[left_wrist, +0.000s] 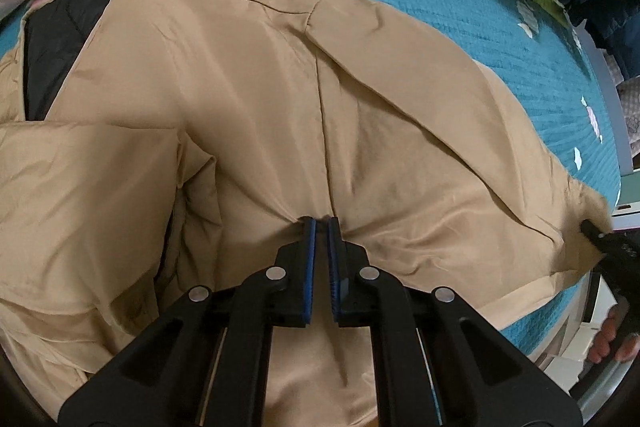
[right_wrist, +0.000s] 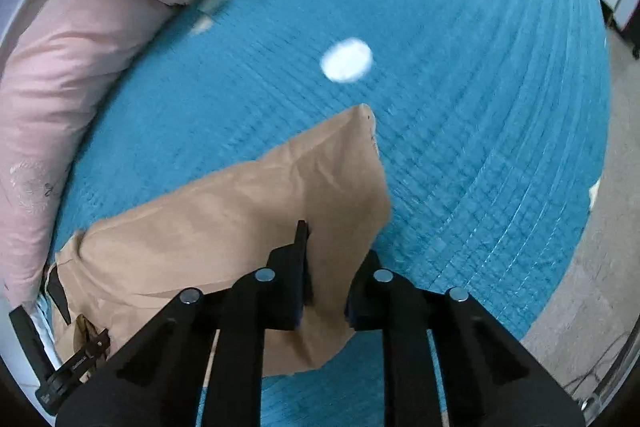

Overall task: Fold large clothes
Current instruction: 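Lift the held sleeve and fold it across the body with the right tool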

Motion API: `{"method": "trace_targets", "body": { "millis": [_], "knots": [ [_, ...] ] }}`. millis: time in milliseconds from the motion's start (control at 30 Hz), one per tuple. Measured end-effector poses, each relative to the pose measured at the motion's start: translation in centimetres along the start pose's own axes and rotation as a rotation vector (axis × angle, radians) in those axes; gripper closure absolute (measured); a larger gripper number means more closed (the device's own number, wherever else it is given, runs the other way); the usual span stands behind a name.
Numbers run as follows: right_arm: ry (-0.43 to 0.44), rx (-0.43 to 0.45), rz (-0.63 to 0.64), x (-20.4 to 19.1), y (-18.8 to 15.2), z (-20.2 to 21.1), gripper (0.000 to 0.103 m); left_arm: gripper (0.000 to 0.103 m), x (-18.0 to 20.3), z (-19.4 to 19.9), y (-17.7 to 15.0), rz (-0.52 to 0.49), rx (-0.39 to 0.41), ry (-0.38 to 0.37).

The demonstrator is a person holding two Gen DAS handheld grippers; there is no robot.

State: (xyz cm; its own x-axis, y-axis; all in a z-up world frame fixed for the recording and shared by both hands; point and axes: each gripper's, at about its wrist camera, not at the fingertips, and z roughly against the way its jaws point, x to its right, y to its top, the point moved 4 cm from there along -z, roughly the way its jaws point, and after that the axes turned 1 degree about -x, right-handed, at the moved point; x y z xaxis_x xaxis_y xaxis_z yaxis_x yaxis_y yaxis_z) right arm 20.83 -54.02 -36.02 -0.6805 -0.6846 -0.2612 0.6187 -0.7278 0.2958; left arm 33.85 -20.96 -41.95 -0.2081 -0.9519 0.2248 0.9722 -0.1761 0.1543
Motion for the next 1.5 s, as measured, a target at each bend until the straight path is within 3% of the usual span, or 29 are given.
{"method": "trace_targets", "body": {
  "millis": [367, 667, 733, 767, 800, 833, 900, 1167, 1300, 1433, 1500],
  "knots": [
    [0.269, 0.148, 0.133, -9.4, -0.3, 13.0, 0.092, 0.096, 1.1, 0.7, 0.8, 0.002, -0.016, 0.026],
    [0.3, 0.177, 0.264, -15.9, -3.0, 17.0, 0.092, 0.095, 1.7, 8.1, -0.1, -0.043, 0.093, 0.038],
    [0.31, 0.166, 0.283, -17.3, -3.8, 17.5, 0.092, 0.091, 1.2, 10.2, -0.3, -0.052, 0.11, 0.049],
    [0.314, 0.162, 0.291, -18.1, -4.2, 17.7, 0.092, 0.074, 1.0, 11.1, -0.5, -0.054, 0.118, 0.051],
    [0.316, 0.162, 0.299, -18.7, -4.7, 17.9, 0.092, 0.05, 0.6, 12.3, -0.7, -0.056, 0.134, 0.051],
    [0.32, 0.161, 0.31, -19.3, -5.3, 18.2, 0.092, 0.047, 0.1, 13.7, -0.9, -0.057, 0.172, 0.04],
    [0.338, 0.153, 0.338, -21.1, -6.5, 18.7, 0.092, 0.048, -0.6, 15.9, -1.4, -0.062, 0.224, 0.03],
    [0.377, 0.126, 0.484, -29.4, -12.1, 19.9, 0.092, 0.047, -7.1, 22.4, -3.8, -0.012, 0.313, 0.137],
    [0.399, 0.095, 0.55, -33.7, -15.3, 19.5, 0.092, 0.042, -11.2, 24.5, -5.1, 0.047, 0.335, 0.129],
    [0.397, 0.071, 0.629, -37.6, -18.9, 18.0, 0.092, 0.042, -15.4, 26.0, -6.3, 0.116, 0.369, 0.194],
    [0.394, 0.046, 0.65, -39.3, -20.5, 16.8, 0.092, 0.042, -17.5, 26.5, -6.9, 0.155, 0.378, 0.183]
  ]
}}
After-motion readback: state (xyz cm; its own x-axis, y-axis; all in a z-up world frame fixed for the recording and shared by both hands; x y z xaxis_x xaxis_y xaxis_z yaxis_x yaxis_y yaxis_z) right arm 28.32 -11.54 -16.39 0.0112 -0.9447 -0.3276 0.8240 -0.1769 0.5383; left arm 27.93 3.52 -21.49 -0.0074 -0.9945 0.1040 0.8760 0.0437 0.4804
